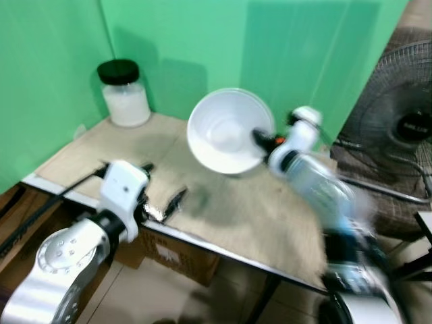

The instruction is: Setting the table

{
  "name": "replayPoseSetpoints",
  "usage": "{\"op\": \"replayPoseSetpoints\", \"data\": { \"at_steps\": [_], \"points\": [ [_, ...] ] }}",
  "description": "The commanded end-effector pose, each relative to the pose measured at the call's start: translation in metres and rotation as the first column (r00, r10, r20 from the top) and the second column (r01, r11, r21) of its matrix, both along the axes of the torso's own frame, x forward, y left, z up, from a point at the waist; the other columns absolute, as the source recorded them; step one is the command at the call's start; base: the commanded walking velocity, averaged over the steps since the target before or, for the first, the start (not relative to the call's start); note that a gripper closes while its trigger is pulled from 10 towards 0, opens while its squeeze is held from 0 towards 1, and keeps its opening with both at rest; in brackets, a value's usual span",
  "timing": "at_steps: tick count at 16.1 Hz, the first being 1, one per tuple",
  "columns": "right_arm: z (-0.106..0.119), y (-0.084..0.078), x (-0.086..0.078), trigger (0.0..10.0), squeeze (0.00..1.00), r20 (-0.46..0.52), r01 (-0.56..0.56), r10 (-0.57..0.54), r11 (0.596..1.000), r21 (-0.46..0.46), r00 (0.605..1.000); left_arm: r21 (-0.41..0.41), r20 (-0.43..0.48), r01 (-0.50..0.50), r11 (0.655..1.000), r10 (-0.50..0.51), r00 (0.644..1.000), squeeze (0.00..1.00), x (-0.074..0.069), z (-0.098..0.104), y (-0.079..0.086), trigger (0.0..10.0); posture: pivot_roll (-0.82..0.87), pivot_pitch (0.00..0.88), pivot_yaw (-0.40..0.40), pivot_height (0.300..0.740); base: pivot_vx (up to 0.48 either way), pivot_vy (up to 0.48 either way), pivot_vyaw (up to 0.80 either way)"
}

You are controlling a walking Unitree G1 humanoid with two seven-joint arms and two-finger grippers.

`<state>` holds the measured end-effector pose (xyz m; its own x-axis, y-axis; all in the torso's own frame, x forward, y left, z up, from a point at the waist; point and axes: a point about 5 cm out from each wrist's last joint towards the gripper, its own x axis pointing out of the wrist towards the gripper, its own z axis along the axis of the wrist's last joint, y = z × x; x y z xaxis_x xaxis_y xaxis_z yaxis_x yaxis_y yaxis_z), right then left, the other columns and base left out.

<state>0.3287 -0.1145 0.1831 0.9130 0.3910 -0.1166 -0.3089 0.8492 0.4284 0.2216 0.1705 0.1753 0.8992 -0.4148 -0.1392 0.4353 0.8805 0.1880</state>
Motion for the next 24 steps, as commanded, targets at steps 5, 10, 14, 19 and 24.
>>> {"op": "replayPoseSetpoints", "data": {
  "at_steps": [5,10,14,19,24],
  "points": [
    [0.012,-0.013,-0.05,10.0,0.0,0.221,0.004,0.019,0.994,-0.106,0.975,-0.03,0.1,-0.191,0.981,0.193,0.976,0.3,0.002,0.001,-0.01,10.0,0.0,0.0,-0.009,0.74,0.0,0.0,0.0],
    [0.009,-0.012,-0.069,10.0,0.0,0.246,0.043,-0.006,0.989,-0.143,0.969,-0.101,0.08,-0.246,0.964,0.254,0.964,0.22,-0.001,-0.002,-0.019,10.0,0.0,0.0,-0.011,0.74,0.0,0.0,-0.68],
    [0.005,-0.007,-0.069,10.0,0.0,0.245,0.042,0.007,0.98,-0.197,0.97,-0.106,0.086,-0.28,0.954,0.29,0.953,0.18,-0.002,-0.001,-0.014,10.0,0.01,0.0,-0.025,0.74,0.0,0.0,0.0],
    [-0.004,-0.011,-0.064,10.0,0.0,0.233,0.103,-0.047,0.966,-0.237,0.971,-0.068,0.086,-0.276,0.959,0.282,0.956,0.07,-0.001,-0.003,-0.009,10.0,0.01,0.0,-0.023,0.74,0.0,0.0,0.0],
    [-0.006,-0.01,-0.064,10.0,0.0,0.234,0.106,-0.049,0.965,-0.24,0.971,-0.06,0.089,-0.266,0.962,0.271,0.958,0.03,0.001,-0.002,-0.009,10.0,0.01,0.0,-0.021,0.74,0.0,0.0,0.0]
  ]
}}
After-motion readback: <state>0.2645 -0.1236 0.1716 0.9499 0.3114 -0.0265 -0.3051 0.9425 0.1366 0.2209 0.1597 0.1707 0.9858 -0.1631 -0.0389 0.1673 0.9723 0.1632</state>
